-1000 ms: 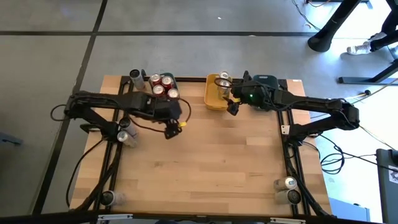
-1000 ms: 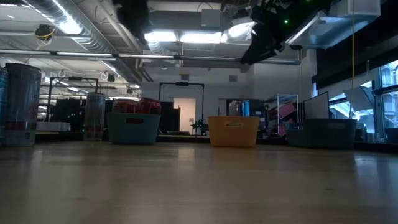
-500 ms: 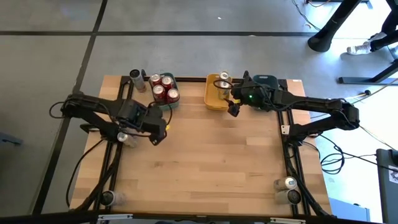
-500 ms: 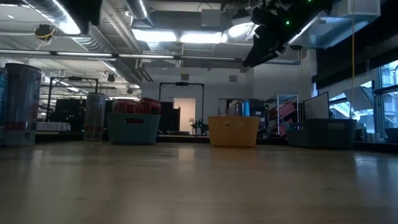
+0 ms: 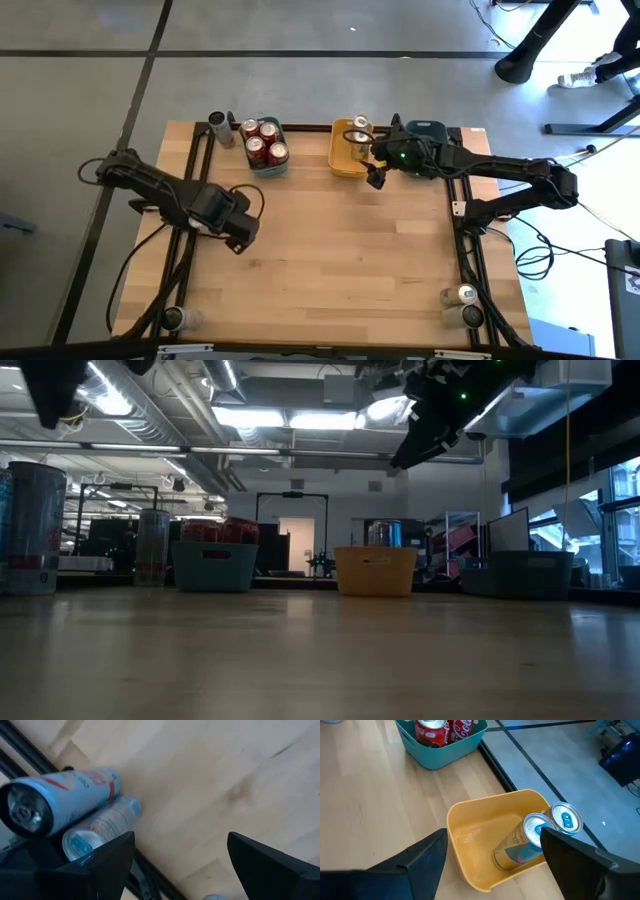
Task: Sort soda cans
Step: Put the left blue soda can into the yellow bin
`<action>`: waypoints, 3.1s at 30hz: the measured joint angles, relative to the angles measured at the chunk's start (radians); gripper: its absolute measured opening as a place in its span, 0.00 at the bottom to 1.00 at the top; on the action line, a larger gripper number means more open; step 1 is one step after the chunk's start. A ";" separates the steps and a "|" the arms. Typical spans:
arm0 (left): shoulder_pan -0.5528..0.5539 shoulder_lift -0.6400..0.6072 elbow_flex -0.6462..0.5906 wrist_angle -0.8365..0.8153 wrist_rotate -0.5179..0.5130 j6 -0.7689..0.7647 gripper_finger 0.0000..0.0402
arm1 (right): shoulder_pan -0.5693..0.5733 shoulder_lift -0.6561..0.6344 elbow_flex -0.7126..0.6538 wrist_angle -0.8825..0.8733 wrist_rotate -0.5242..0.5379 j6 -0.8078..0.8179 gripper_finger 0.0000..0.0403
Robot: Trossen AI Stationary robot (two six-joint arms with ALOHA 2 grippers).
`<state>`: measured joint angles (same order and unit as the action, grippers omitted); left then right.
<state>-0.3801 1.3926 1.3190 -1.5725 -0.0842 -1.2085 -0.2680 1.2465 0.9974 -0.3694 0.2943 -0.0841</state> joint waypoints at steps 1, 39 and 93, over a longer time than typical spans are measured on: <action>-0.010 0.000 -0.007 0.000 0.005 -0.004 0.76 | 0.000 0.000 0.000 0.000 0.000 0.000 0.79; -0.004 -0.258 -0.194 0.002 0.128 0.248 0.58 | 0.000 0.000 0.000 0.020 -0.007 0.000 0.79; -0.046 -0.475 -0.400 0.004 0.053 -0.075 0.63 | 0.000 0.001 0.000 0.028 -0.035 -0.003 0.79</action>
<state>-0.4263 0.9173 0.9189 -1.5681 -0.0308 -1.2831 -0.2684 1.2472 0.9970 -0.3418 0.2596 -0.0875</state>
